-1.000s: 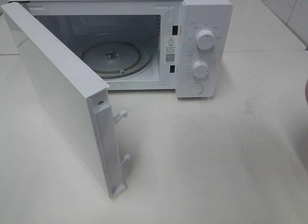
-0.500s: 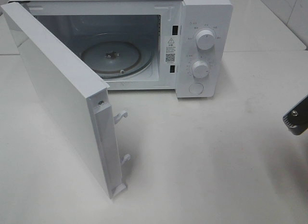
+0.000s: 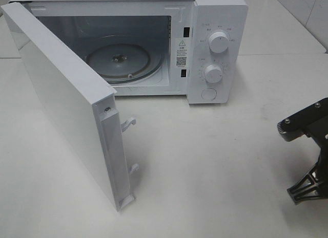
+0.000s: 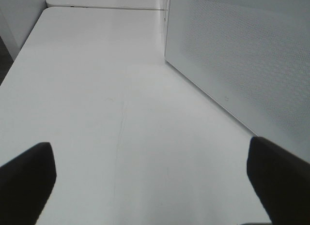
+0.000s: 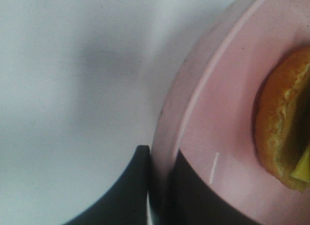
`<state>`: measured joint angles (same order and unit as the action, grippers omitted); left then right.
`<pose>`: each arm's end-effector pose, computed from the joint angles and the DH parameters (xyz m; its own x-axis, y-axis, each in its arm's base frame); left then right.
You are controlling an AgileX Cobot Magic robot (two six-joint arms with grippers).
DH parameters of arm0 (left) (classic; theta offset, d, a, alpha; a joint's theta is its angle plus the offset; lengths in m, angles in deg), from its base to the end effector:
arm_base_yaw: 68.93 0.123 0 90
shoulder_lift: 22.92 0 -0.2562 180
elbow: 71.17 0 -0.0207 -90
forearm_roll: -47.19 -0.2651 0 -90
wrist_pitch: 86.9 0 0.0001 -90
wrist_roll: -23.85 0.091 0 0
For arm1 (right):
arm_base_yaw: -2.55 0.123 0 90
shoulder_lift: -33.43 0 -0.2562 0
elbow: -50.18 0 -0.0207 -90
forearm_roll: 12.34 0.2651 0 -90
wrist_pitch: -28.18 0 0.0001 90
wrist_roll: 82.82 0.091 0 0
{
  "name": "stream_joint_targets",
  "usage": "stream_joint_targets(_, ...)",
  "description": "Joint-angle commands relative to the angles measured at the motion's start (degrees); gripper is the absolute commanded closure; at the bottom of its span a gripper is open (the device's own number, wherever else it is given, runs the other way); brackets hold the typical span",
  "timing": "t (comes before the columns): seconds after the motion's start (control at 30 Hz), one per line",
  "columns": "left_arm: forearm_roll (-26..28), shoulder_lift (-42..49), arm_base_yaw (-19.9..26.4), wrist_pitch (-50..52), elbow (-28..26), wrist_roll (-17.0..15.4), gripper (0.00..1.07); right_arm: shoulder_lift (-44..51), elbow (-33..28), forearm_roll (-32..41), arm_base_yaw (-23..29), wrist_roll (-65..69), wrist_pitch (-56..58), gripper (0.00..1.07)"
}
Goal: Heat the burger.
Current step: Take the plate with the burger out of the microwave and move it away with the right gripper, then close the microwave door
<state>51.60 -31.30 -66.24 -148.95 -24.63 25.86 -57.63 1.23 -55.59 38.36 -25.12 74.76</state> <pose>0.0328 -0.0047 0.2885 -0.4519 -0.0223 -0.8918 0.0132 0.9994 -0.0317 0.1840 0.0769 0.1105 -0.9413 -0.2303 -0.2468 -0.1052 0.8949 -0.4337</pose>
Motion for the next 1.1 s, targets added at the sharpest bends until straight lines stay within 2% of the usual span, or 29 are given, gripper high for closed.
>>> stream_joint_targets(0.03, 0.00, 0.86, 0.17, 0.63, 0.17, -0.29, 0.07, -2.81, 0.23, -4.01, 0.00, 3.09, 0.86, 1.07)
stream_joint_targets(0.33, 0.00, 0.86, 0.17, 0.63, 0.17, -0.29, 0.07, -14.50, 0.23, -7.51, 0.00, 12.55, -3.72, 1.07)
stream_joint_targets(0.53, 0.00, 0.86, 0.17, 0.63, 0.17, -0.29, 0.07, -17.59, 0.23, -7.96, 0.00, 15.41, -4.53, 1.03)
stream_joint_targets(0.6, 0.00, 0.86, 0.17, 0.63, 0.17, -0.29, 0.07, -17.59, 0.34, -7.96, 0.00, 15.41, -5.44, 0.96)
stream_joint_targets(0.63, 0.00, 0.86, 0.17, 0.63, 0.17, -0.29, 0.07, -17.59, 0.34, -7.96, 0.00, 15.41, -5.44, 0.96)
stream_joint_targets(0.67, 0.00, 0.86, 0.17, 0.63, 0.17, -0.29, 0.07, -17.59, 0.63, -8.02, 0.00, 15.36, -5.39, 0.90)
stream_joint_targets(0.77, 0.00, 0.86, 0.17, 0.63, 0.17, -0.29, 0.07, -17.59, 1.26, -7.73, 0.00, 14.73, -4.87, 0.86)
stream_joint_targets(0.83, 0.00, 0.86, 0.17, 0.63, 0.17, -0.29, 0.07, -17.59, 2.58, -6.19, 0.00, 12.72, -3.78, 0.71)
stream_joint_targets(0.87, 0.00, 0.86, 0.17, 0.63, 0.17, -0.29, 0.07, -17.59, 2.58, -6.19, 0.00, 12.72, -3.78, 0.71)
stream_joint_targets(0.9, 0.00, 0.86, 0.17, 0.63, 0.17, -0.29, 0.07, -17.59, 4.18, -4.18, 0.00, 10.20, -1.72, 0.65)
stream_joint_targets(1.1, 0.00, 0.86, 0.17, 0.63, 0.17, -0.29, 0.07, -17.36, 8.25, 0.40, 0.00, 2.92, 4.07, 0.61)
